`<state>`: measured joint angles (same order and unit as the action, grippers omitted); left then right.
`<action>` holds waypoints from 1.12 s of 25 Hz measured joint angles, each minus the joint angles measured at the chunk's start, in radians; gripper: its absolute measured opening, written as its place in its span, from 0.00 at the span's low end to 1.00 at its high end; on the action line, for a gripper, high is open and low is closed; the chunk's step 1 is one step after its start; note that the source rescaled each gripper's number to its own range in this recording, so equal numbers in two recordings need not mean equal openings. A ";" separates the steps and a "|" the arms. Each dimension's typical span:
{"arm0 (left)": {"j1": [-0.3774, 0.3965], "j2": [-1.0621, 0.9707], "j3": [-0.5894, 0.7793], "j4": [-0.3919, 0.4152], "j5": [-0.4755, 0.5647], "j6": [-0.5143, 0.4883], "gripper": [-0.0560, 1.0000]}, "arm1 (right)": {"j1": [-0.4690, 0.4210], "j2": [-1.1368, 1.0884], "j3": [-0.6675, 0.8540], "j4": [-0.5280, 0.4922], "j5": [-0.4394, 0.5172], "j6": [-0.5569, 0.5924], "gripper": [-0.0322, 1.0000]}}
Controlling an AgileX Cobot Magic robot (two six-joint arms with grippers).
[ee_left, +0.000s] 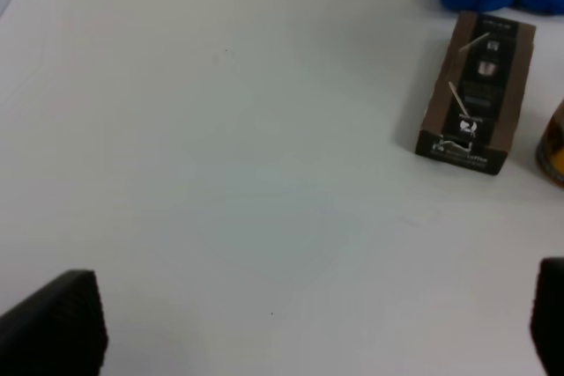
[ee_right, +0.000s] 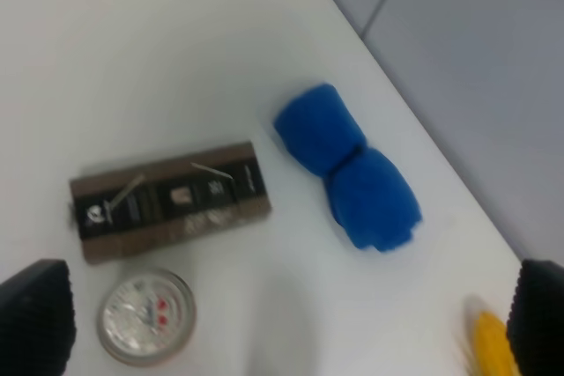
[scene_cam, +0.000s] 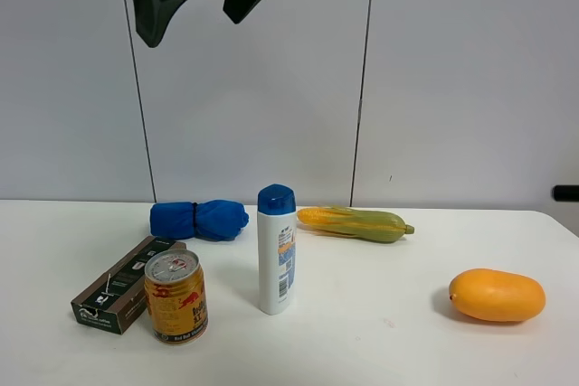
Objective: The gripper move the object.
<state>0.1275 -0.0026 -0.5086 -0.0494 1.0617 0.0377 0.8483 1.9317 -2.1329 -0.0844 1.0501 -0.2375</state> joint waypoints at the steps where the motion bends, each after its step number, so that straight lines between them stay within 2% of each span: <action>1: 0.000 0.000 0.000 0.000 0.000 0.000 1.00 | 0.000 -0.007 0.000 -0.016 0.015 0.003 1.00; 7: 0.000 0.000 0.000 0.000 0.000 0.000 1.00 | 0.000 -0.040 0.000 -0.065 0.091 0.018 1.00; 13: 0.000 0.000 0.000 0.000 0.000 0.000 1.00 | 0.000 -0.057 0.000 -0.128 0.112 0.075 1.00; 20: 0.000 0.000 0.000 0.000 0.000 0.000 1.00 | -0.009 -0.057 0.000 -0.178 0.159 0.085 1.00; 22: 0.000 0.000 0.000 0.000 0.000 0.000 1.00 | -0.011 -0.060 0.000 -0.176 0.167 0.077 1.00; 28: 0.000 0.000 0.000 0.000 0.000 0.000 1.00 | -0.011 -0.120 0.000 -0.071 0.167 0.060 1.00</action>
<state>0.1275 -0.0026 -0.5086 -0.0494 1.0617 0.0377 0.8378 1.8121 -2.1329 -0.1558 1.2171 -0.1770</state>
